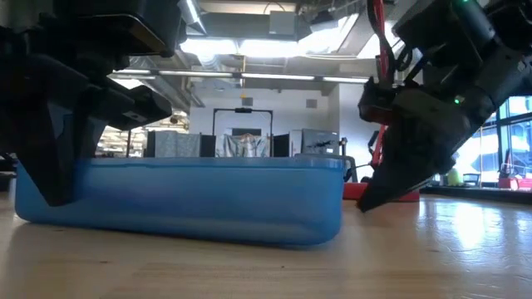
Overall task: Pick & place school supplies into a supply box
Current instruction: Close the blue supply box
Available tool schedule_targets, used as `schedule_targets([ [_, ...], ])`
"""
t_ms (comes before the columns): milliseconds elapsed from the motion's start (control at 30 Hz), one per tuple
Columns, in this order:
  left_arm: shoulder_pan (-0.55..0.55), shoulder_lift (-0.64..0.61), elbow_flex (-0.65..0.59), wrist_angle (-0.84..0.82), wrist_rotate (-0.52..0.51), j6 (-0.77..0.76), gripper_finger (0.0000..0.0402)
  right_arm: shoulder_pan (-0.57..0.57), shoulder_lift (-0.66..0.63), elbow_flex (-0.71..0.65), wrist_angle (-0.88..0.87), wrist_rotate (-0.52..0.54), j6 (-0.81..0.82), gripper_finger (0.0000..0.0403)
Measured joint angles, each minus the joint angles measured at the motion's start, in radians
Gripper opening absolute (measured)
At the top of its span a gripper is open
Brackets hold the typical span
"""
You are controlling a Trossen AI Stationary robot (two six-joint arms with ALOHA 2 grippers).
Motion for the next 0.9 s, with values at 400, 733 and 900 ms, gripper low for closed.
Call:
schedule_targets([
  [400,-0.001,0.0,0.0,-0.009,0.0,0.109,0.0002,0.052,0.192,0.019,0.222,0.285,-0.107,0.0007],
  [733,0.0,0.0,0.0,-0.015,-0.001,0.149,0.0002,0.045,0.224,0.012,0.319,0.491,-0.394,0.0006],
  [900,0.001,0.0,0.0,-0.016,-0.001,0.149,0.0002,0.04,0.219,0.012,0.392,0.495,-0.524,0.0009],
])
